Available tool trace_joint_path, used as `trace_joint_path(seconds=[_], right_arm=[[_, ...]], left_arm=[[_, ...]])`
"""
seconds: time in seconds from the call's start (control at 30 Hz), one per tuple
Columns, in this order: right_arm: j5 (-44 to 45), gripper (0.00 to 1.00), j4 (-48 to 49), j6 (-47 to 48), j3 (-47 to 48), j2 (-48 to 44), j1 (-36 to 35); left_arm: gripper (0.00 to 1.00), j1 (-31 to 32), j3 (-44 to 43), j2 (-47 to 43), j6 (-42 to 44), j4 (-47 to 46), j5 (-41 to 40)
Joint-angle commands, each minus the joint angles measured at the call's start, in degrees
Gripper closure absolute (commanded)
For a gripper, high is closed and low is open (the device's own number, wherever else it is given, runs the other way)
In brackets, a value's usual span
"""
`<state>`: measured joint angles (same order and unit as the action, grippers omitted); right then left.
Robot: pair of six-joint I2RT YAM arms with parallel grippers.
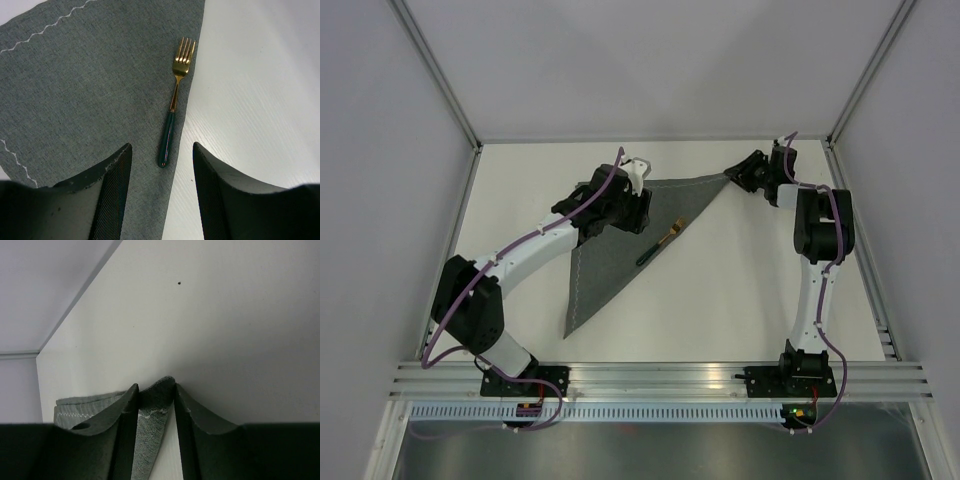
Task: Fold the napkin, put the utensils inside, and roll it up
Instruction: Fold the napkin
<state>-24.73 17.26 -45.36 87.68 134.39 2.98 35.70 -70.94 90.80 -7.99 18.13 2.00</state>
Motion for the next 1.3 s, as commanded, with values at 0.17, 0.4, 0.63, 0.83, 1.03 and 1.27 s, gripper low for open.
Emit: trace_joint_path(seconds=[0.17, 0.4, 0.63, 0.83, 1.03, 1.27], right_arm=[[-0.58, 0.74, 2.07, -0.08, 0.83, 1.23, -0.52], [-0.76, 0.85, 3.22, 5.45, 0.56, -3.78, -1.84], [-2.07, 0.96, 3.67, 12.13, -1.45, -10.89, -5.0], [-4.53, 0.98, 2.7, 19.6, -4.52, -16.78, -7.63], [-6.65, 0.98, -1.16, 31.09, -9.27, -24.69, -12.9], [-2.52, 0.99, -8.46, 44.9, -15.34, -32.51, -23.45]], left_arm=[[0.42, -0.19, 0.98, -1.16, -1.24, -2.66, -0.42], [0.42, -0.2, 0.8, -0.19, -1.59, -4.15, -0.59], [0.42, -0.55, 0.1, -0.1, -3.78, -4.42, -1.65], [0.43, -2.13, -0.87, -1.59, -7.73, -2.76, -1.74], [0.43, -4.84, -2.36, -4.84, -13.35, 1.9, -6.83], [0.41, -9.77, -2.36, -13.88, -17.85, 6.12, -5.43]])
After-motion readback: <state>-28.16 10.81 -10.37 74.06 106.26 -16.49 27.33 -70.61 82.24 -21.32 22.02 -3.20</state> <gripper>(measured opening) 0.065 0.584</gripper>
